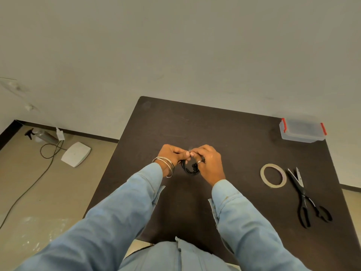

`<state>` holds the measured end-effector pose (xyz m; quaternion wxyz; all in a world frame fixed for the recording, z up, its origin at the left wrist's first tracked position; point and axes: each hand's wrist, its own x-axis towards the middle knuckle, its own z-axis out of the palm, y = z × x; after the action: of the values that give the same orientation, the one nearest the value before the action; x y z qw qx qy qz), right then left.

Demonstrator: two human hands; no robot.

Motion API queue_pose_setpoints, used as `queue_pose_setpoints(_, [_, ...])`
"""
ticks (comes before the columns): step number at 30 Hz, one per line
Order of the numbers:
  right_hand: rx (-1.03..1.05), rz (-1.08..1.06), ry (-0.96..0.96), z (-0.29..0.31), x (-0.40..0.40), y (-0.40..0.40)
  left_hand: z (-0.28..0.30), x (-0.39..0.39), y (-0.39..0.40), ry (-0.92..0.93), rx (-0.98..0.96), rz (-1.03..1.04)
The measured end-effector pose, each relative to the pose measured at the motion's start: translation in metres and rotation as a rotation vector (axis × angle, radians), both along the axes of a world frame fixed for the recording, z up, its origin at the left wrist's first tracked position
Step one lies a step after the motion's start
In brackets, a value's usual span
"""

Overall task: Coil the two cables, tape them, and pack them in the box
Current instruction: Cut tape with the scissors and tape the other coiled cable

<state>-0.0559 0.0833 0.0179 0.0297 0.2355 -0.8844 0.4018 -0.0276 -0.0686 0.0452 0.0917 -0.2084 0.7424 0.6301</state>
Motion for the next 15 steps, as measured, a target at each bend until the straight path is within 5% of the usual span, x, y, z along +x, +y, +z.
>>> queue_pose_setpoints(7, [-0.283,-0.263,-0.237,0.014,0.004,-0.005,0.003,0.004,0.006,-0.079,0.173,0.091])
queue_pose_setpoints(15, [-0.022,-0.042,0.049,0.003,-0.001,-0.004,0.007,0.001,0.000,-0.098,0.252,0.139])
